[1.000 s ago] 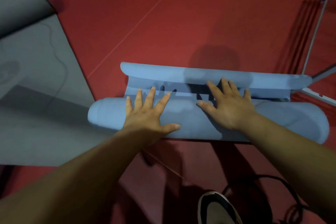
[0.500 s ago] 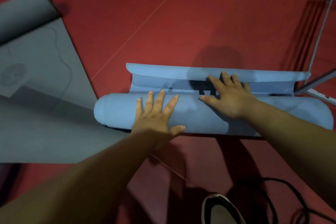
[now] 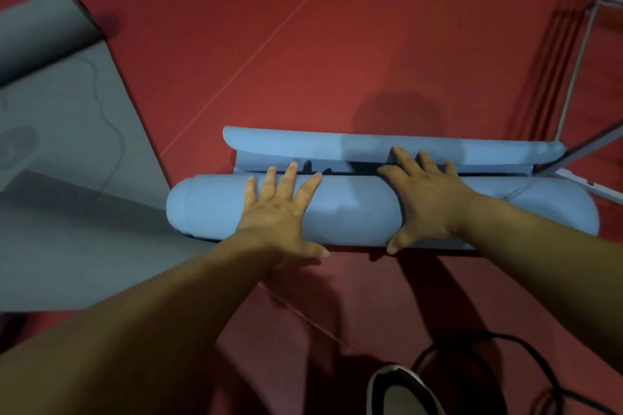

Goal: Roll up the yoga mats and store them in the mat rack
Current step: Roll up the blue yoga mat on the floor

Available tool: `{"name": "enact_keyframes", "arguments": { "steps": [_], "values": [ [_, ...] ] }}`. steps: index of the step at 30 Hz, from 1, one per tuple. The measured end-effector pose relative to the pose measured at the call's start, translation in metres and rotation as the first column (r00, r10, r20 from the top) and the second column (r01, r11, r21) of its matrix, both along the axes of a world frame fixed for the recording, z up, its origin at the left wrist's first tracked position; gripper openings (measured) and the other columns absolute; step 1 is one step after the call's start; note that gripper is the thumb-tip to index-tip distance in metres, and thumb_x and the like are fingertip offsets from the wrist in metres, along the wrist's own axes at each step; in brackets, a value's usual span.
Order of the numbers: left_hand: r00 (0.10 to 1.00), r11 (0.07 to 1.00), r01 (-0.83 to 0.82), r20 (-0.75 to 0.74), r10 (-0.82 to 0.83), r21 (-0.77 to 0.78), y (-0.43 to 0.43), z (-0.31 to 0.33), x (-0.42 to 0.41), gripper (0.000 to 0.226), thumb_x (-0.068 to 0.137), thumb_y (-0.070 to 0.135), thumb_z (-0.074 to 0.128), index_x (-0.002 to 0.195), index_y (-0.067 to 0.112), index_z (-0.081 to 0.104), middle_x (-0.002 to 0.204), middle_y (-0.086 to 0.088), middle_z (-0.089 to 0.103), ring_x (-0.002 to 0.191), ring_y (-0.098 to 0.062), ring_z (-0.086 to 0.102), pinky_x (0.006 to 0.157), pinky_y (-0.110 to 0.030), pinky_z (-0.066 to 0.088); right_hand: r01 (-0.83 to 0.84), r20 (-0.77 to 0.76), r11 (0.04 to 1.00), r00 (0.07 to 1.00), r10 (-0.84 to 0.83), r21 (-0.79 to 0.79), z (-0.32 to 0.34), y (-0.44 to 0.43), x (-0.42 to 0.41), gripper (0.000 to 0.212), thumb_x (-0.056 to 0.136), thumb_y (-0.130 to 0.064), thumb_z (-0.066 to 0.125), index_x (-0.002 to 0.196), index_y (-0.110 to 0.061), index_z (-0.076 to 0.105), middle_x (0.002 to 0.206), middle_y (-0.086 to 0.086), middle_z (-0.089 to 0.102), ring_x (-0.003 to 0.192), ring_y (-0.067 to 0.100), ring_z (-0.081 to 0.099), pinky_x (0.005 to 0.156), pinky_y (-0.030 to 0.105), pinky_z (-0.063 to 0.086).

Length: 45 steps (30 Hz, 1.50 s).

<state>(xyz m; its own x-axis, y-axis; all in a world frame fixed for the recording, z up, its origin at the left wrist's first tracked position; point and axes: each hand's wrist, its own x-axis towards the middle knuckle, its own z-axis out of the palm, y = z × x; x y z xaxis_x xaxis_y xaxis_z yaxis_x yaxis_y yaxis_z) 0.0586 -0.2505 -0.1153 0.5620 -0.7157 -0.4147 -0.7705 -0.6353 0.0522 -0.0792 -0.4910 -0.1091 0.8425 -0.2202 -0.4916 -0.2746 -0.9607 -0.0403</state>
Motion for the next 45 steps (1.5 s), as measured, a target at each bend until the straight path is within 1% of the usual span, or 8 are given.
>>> {"name": "enact_keyframes", "arguments": {
  "steps": [6,11,19,23,27,31,36,45],
  "values": [
    [0.993,0.999,0.039,0.109,-0.039,0.003,-0.009,0.0,0.009,0.128,0.064,0.082,0.071,0.155,0.045,-0.012,0.17,-0.005,-0.006,0.156,-0.036,-0.002,0.121,-0.065,0.0,0.02,0.019,0.994,1.0,-0.022,0.112,0.006,-0.008,0.011,0.116,0.039,-0.088,0.067,0.142,-0.04,0.041,0.165,-0.009,-0.009,0.14,0.041,0.025,0.105,0.073,0.03],
    [0.989,0.994,0.106,0.11,-0.101,-0.039,0.007,0.001,0.005,0.116,0.064,0.089,0.061,0.153,0.046,0.0,0.165,-0.001,0.02,0.147,-0.032,0.023,0.119,-0.056,0.016,0.022,0.051,0.986,0.998,-0.031,0.164,0.011,0.003,0.001,0.11,0.037,-0.085,0.07,0.136,-0.041,0.05,0.165,-0.013,-0.001,0.134,0.035,0.031,0.104,0.069,0.033],
    [0.962,0.959,0.273,0.026,-0.272,-0.071,0.059,0.006,-0.035,0.115,0.049,0.095,0.053,0.148,0.038,0.041,0.122,0.009,0.061,0.096,-0.025,0.057,0.083,-0.043,0.043,0.06,-0.165,0.936,0.986,-0.003,0.346,0.019,0.04,-0.055,0.1,0.045,-0.082,0.076,0.132,-0.039,0.052,0.162,-0.021,0.0,0.141,0.033,0.023,0.11,0.061,0.032],
    [0.962,0.96,0.271,0.011,-0.271,-0.068,0.058,0.005,-0.04,0.12,0.048,0.096,0.054,0.151,0.041,0.032,0.13,0.008,0.055,0.106,-0.024,0.055,0.091,-0.044,0.04,0.076,-0.162,0.944,0.987,-0.024,0.322,0.011,0.047,-0.067,0.107,0.053,-0.092,0.064,0.146,-0.043,0.037,0.166,-0.015,-0.016,0.151,0.037,0.0,0.12,0.061,0.016],
    [0.967,0.963,0.252,0.065,-0.247,-0.095,0.055,0.001,-0.032,0.131,0.044,0.099,0.053,0.155,0.033,0.03,0.145,-0.009,0.048,0.13,-0.031,0.048,0.11,-0.064,0.032,0.142,-0.046,0.952,0.99,-0.134,0.269,0.002,0.049,-0.059,0.097,0.073,-0.098,0.023,0.156,-0.047,0.014,0.168,-0.01,-0.019,0.154,0.039,-0.008,0.123,0.06,0.008],
    [0.972,0.966,0.221,0.118,-0.205,-0.136,0.055,-0.002,-0.028,0.116,0.058,0.097,0.044,0.151,0.029,0.035,0.148,-0.022,0.044,0.137,-0.041,0.044,0.109,-0.075,0.025,0.223,0.052,0.94,0.968,-0.244,0.257,-0.002,0.039,-0.042,0.085,0.081,-0.089,0.025,0.154,-0.046,0.021,0.17,-0.007,-0.009,0.156,0.036,0.0,0.122,0.06,0.01],
    [0.984,0.977,0.151,0.115,-0.134,-0.15,0.059,-0.007,-0.047,0.108,0.06,0.098,0.043,0.151,0.039,0.04,0.152,-0.017,0.045,0.141,-0.044,0.041,0.111,-0.076,0.023,0.216,0.07,0.942,0.968,-0.241,0.257,-0.009,0.027,-0.03,0.079,0.08,-0.088,0.024,0.15,-0.049,0.026,0.17,-0.004,-0.002,0.155,0.033,0.008,0.121,0.062,0.013],
    [0.993,0.983,0.092,0.09,-0.078,-0.158,0.042,-0.004,-0.029,0.126,0.058,0.103,0.04,0.153,0.049,-0.023,0.171,-0.005,-0.008,0.155,-0.037,-0.013,0.117,-0.06,-0.016,0.231,0.136,0.95,0.955,-0.262,0.208,-0.005,0.033,-0.04,0.078,0.084,-0.085,0.027,0.153,-0.049,0.024,0.171,-0.002,-0.002,0.156,0.03,0.009,0.122,0.059,0.015]
  ]
}}
